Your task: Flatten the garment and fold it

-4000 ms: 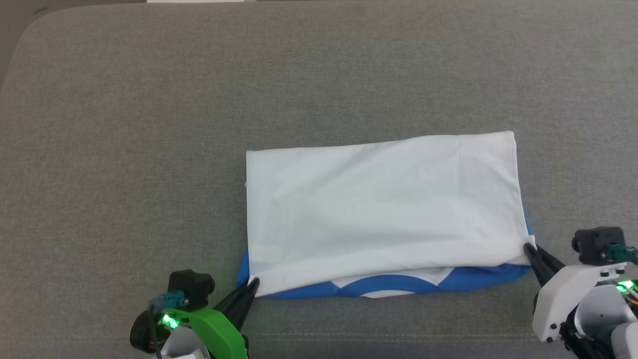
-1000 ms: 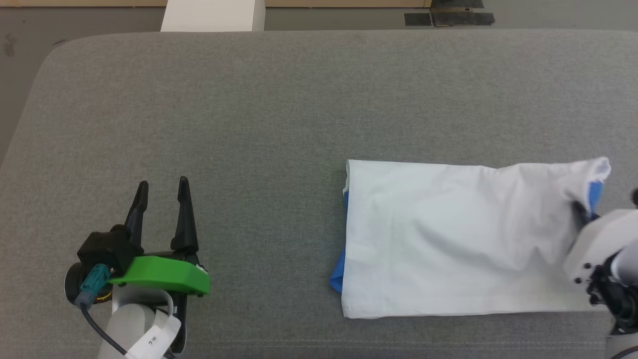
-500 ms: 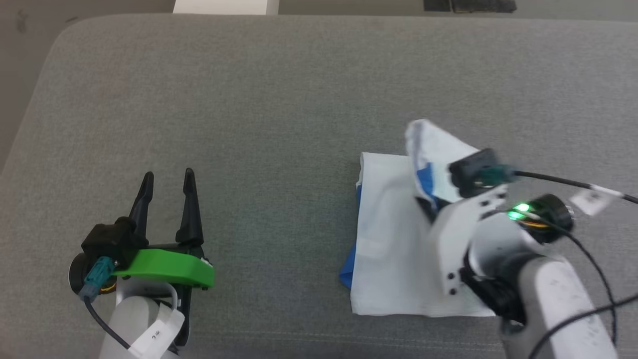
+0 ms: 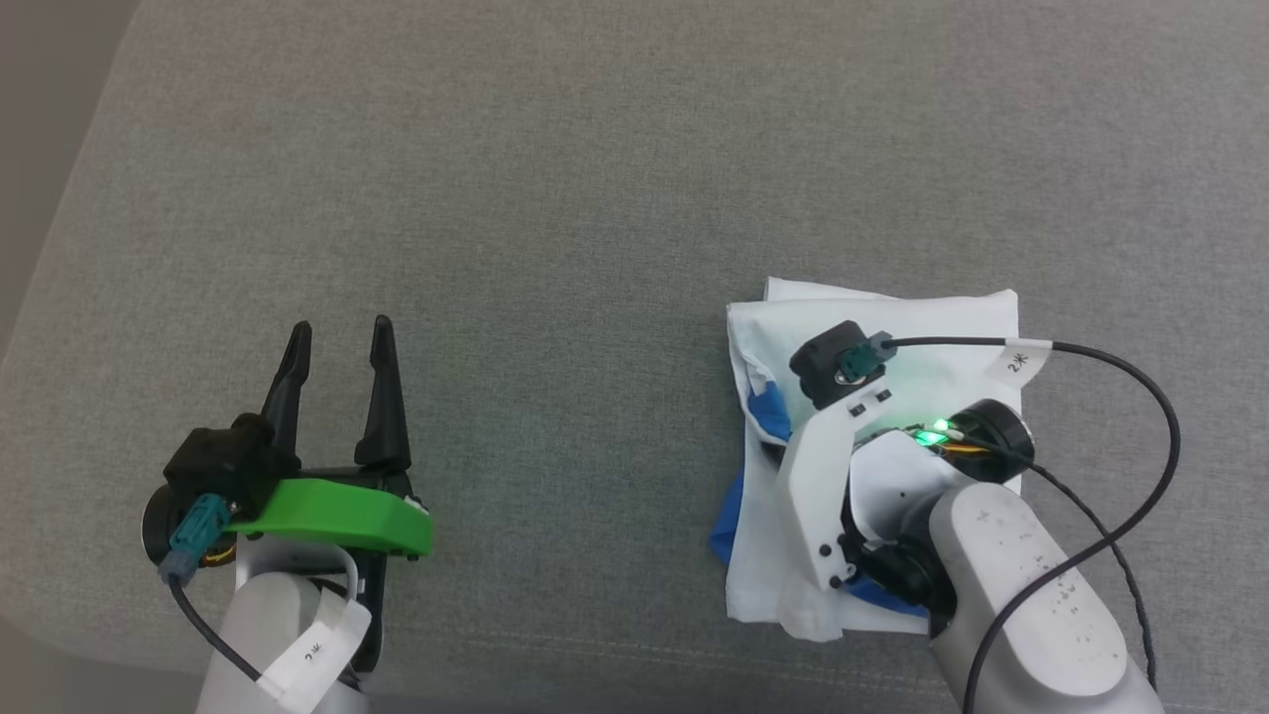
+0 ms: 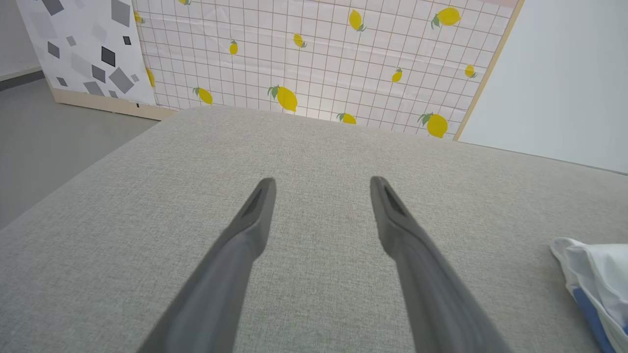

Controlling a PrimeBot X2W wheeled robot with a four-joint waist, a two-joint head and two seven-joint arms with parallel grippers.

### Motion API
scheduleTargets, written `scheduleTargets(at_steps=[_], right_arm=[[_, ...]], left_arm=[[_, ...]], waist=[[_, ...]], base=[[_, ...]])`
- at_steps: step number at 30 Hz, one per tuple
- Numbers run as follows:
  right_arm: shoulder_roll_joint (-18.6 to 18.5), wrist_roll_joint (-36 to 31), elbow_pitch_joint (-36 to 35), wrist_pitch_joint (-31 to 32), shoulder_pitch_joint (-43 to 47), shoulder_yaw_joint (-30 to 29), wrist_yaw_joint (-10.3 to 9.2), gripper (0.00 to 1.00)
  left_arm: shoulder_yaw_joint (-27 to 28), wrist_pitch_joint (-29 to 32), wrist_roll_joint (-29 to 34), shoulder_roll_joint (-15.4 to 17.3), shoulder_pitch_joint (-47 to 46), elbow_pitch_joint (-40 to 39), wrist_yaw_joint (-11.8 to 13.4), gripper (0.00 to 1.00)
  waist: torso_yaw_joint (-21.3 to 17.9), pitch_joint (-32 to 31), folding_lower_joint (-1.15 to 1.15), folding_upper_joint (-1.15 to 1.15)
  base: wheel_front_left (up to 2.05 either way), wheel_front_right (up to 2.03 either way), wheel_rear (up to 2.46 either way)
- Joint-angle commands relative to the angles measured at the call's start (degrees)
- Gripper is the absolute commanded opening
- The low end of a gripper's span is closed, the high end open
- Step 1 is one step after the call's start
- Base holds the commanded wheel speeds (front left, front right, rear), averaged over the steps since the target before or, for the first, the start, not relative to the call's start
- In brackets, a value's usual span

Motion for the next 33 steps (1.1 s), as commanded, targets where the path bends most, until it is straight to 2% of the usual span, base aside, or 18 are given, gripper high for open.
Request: scheduleTargets(at_steps=[1, 6, 11, 15, 19, 21, 25, 29, 33], right_arm=[[0.0, 1.0, 0.8, -0.6, -0.9, 0.4, -0.09, 1.0], [0.0, 5.8, -1.3, -4.6, -0.7, 1.7, -0.09, 1.0], [0.0, 10.2, -9.8, -14.7, 1.1, 0.2, -0.09, 1.0], [0.0, 10.7, -16.2, -24.0, 4.1, -5.1, -0.09, 1.0], [0.0, 12.5, -18.7, -31.4, 8.7, -12.8, -0.09, 1.0], [0.0, 14.5, -18.0, -33.6, 10.8, -16.6, -0.09, 1.0], [0.0, 23.2, -13.6, -34.5, 14.0, -22.4, -0.09, 1.0], [0.0, 32.5, -6.7, -31.4, 15.1, -24.8, -0.09, 1.0], [0.0, 36.6, 0.5, -27.8, 14.2, -25.7, -0.09, 1.0]], left_arm=[[0.0, -0.3, -0.1, -0.2, -1.0, 0.1, -0.1, 1.0], [0.1, -0.3, 0.0, -0.2, -0.7, 0.4, 0.1, 1.0], [0.3, -0.3, 0.3, -0.2, 0.3, 0.5, 0.1, 1.0], [0.4, -0.3, 0.6, -0.2, 1.1, 0.6, 0.0, 1.0], [0.6, -0.3, 0.6, -0.2, 1.8, 0.5, 0.0, 1.0], [0.6, -0.3, 0.6, -0.2, 2.1, 0.4, 0.0, 1.0], [0.4, -0.3, 0.6, -0.2, 2.3, 0.2, 0.0, 1.0], [0.4, -0.3, 0.6, -0.2, 2.5, 0.0, 0.0, 1.0], [0.1, -0.3, 0.5, -0.2, 2.3, -0.1, 0.0, 1.0]], waist=[[0.0, 0.1, -0.01, 0.0], [-0.9, -1.1, -0.01, 0.0], [-2.4, -3.3, -0.01, 0.0], [-3.7, -5.1, -0.01, 0.0], [-5.0, -6.4, -0.01, 0.0], [-5.4, -6.7, -0.01, 0.0], [-5.9, -7.1, -0.01, 0.0], [-6.1, -7.2, -0.01, 0.0], [-5.8, -6.9, -0.01, 0.0]], base=[[0.0, 0.0, 0.0], [0.0, 0.0, 0.0], [0.0, 0.0, 0.0], [0.0, 0.0, 0.0], [0.0, 0.0, 0.0], [0.0, 0.0, 0.0], [0.0, 0.0, 0.0], [0.0, 0.0, 0.0], [0.0, 0.0, 0.0]])
